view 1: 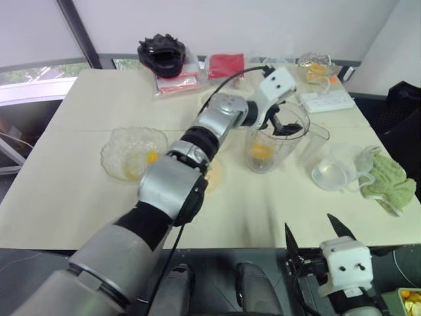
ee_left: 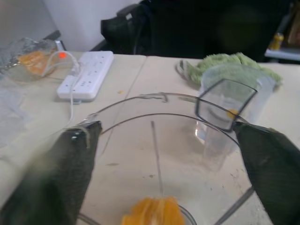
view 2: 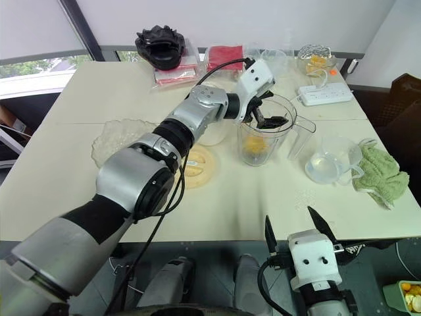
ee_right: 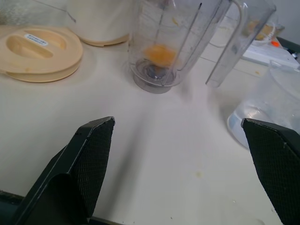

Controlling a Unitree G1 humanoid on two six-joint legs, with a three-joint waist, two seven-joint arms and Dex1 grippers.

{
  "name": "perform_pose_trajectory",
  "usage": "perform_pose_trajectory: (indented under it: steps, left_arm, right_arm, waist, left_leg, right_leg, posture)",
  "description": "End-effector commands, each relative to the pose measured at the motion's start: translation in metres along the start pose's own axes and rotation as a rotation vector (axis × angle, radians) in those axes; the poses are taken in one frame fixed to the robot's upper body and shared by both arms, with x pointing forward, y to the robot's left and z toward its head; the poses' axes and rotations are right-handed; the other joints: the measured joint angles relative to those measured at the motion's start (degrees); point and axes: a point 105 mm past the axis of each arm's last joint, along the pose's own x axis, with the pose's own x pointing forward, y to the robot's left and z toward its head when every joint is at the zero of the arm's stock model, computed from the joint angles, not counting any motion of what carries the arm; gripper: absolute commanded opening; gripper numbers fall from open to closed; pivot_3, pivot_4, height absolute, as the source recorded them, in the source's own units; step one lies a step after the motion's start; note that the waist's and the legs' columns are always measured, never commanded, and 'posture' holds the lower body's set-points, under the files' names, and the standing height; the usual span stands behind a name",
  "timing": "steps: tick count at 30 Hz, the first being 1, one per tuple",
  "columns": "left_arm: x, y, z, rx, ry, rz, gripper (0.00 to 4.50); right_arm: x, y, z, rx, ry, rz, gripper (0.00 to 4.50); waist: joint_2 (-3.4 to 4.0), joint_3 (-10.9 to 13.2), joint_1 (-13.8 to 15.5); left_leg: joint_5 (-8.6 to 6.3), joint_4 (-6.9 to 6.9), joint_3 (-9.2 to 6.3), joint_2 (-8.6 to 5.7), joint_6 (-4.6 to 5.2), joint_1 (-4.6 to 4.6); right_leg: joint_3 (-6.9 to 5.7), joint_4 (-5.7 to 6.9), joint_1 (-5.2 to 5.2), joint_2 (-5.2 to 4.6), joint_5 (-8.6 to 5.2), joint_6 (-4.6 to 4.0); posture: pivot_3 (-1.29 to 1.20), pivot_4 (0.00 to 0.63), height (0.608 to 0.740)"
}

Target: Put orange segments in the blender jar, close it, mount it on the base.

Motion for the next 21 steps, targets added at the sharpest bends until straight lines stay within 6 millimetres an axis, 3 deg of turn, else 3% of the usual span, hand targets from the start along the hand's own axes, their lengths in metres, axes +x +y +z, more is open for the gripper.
perform_pose_trajectory:
  steps: [1, 7, 13, 21]
  left_arm:
    - [-0.009, 0.013, 0.030, 0.015, -0.092, 0.039, 4.44]
    - [-0.035, 0.031, 0.044, 0.044, -0.110, 0.006, 4.44]
    - [-0.071, 0.041, 0.021, 0.040, -0.064, -0.106, 4.44]
    - [-0.121, 0.051, -0.016, 0.014, -0.072, -0.119, 4.44]
  right_arm:
    - [0.001, -0.005, 0.011, -0.010, -0.041, -0.001, 4.50]
    - [0.006, -0.008, 0.012, -0.023, -0.045, 0.026, 4.50]
    - [0.008, -0.021, 0.007, -0.018, -0.010, -0.039, 4.50]
    - [0.015, -0.082, 0.001, -0.054, 0.034, -0.306, 4.50]
  waist:
    - [0.00, 0.0, 0.0]
    - [0.01, 0.0, 0.0]
    - [0.04, 0.0, -0.1]
    - [0.04, 0.0, -0.5]
  left_leg:
    - [0.00, 0.00, 0.00, 0.00, 0.00, 0.00]
    - [0.00, 0.01, 0.01, -0.01, 0.00, 0.01]
    - [0.00, 0.01, 0.03, 0.00, 0.00, 0.03]
    - [0.00, 0.04, 0.07, 0.00, 0.01, 0.06]
  right_leg:
    - [0.00, 0.00, 0.00, 0.00, 0.00, 0.00]
    - [0.00, 0.02, 0.00, 0.00, 0.02, 0.01]
    - [0.02, 0.04, 0.00, 0.01, 0.09, -0.10]
    - [0.15, 0.32, -0.13, 0.04, 0.20, -0.27]
  posture:
    - [0.00, 0.150, 0.740]
    - [0.00, 0.150, 0.740]
    - [0.00, 0.150, 0.740]
    - [0.00, 0.150, 0.740]
